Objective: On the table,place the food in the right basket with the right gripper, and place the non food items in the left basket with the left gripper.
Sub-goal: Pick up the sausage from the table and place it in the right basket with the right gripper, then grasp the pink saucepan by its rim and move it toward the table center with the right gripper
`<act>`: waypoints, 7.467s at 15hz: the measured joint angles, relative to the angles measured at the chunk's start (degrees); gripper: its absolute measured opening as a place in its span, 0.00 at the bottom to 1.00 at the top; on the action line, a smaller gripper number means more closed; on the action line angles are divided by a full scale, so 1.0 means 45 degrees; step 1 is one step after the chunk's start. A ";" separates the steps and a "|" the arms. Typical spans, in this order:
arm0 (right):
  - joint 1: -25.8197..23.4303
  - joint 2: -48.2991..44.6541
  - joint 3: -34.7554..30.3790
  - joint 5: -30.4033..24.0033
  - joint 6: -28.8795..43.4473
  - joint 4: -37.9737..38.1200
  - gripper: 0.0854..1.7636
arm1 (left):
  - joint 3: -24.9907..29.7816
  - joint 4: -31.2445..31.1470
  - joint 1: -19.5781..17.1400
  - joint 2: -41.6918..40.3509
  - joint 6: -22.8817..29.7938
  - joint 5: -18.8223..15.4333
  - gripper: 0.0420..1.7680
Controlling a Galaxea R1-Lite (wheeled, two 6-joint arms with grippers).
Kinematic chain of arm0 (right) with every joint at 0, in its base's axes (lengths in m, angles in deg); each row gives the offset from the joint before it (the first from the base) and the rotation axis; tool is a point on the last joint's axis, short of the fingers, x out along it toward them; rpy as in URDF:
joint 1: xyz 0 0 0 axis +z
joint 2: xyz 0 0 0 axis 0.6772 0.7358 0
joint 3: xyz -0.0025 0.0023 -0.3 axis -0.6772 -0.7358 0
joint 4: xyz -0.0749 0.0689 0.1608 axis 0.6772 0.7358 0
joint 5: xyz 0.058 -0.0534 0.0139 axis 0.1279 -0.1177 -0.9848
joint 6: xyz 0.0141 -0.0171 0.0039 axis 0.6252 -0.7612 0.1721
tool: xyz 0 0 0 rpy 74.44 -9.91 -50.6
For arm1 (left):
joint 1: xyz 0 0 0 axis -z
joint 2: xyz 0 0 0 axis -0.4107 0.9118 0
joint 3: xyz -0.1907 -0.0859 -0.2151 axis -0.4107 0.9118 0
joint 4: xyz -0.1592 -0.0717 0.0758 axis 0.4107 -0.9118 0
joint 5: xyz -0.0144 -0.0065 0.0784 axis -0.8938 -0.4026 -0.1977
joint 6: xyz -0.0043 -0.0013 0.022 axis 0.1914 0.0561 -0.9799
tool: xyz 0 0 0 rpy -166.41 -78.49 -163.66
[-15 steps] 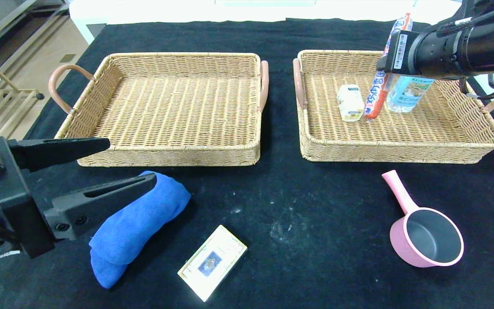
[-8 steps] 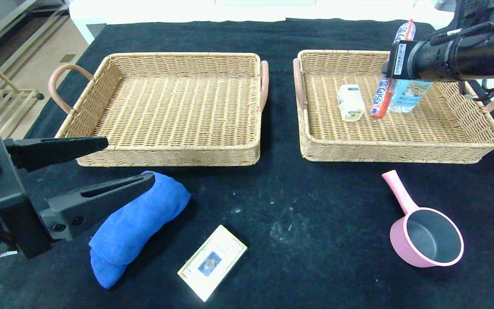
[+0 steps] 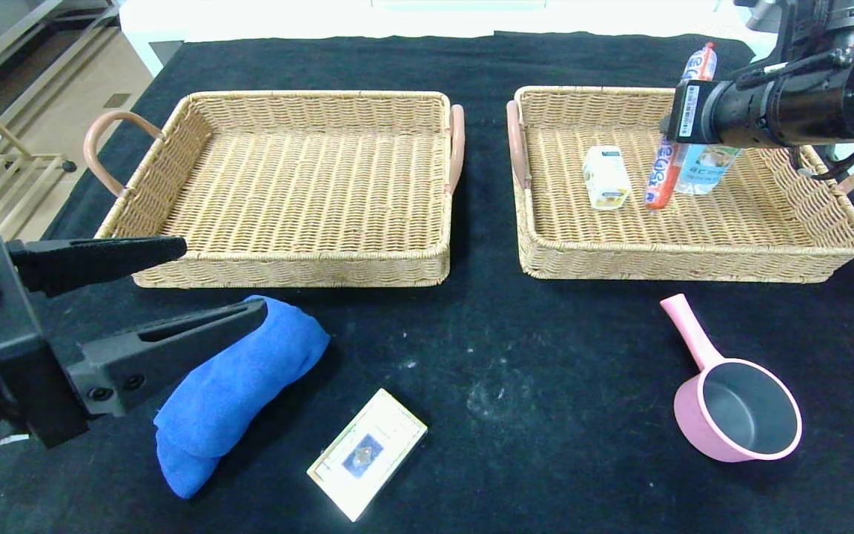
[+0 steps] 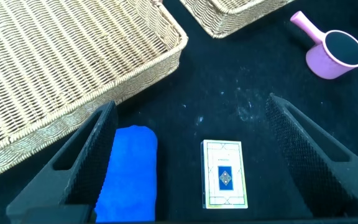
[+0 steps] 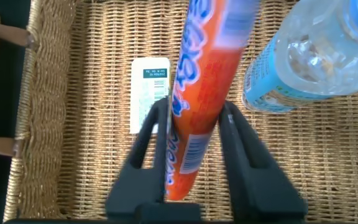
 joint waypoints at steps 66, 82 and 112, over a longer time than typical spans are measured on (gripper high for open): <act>-0.0840 -0.4925 -1.1131 -0.2687 0.1447 0.3747 0.70 | 0.0060 -0.0084 0.0000 -0.0219 -0.0014 0.0000 0.97; -0.0851 -0.4958 -1.1191 -0.2731 0.1539 0.3706 0.05 | 0.0060 -0.0079 0.0000 -0.0249 0.0000 0.0016 0.97; 0.4716 -0.2928 -0.7057 -0.2530 0.4031 0.3887 0.05 | 0.0060 -0.0122 0.0041 -0.0322 -0.0014 0.0000 0.97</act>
